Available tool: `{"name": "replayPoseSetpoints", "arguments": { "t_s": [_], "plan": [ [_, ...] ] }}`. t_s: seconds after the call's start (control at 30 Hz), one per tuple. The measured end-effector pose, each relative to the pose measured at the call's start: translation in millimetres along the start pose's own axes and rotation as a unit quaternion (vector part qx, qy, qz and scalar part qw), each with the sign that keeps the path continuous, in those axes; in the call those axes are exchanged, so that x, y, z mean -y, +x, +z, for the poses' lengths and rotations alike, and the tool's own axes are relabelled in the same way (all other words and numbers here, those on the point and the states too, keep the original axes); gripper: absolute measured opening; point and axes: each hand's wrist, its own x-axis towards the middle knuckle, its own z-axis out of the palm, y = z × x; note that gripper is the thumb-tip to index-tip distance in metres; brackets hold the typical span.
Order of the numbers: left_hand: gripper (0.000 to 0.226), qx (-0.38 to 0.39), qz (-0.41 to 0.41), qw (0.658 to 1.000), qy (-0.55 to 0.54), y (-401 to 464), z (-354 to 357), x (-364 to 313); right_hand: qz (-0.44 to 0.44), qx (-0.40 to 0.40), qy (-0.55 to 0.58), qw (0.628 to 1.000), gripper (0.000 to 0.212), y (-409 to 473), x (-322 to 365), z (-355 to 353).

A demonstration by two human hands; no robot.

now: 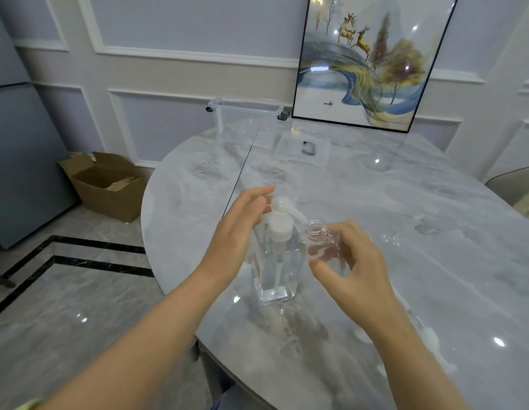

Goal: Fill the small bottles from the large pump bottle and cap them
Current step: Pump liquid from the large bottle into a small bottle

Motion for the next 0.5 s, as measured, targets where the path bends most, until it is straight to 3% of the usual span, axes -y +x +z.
{"name": "replayPoseSetpoints", "arguments": {
  "t_s": [0.2, 0.5],
  "plan": [
    [0.036, 0.08, 0.05, 0.992, 0.088, 15, 7, -20, -0.048, -0.048, 0.007, 0.998, 0.032, 0, -4, 13],
    [0.019, -0.034, 0.026, 0.997, 0.064, 4, 15, -27, -0.024, -0.045, -0.006, 0.999, 0.03, 4, -5, 11]
  ]
}}
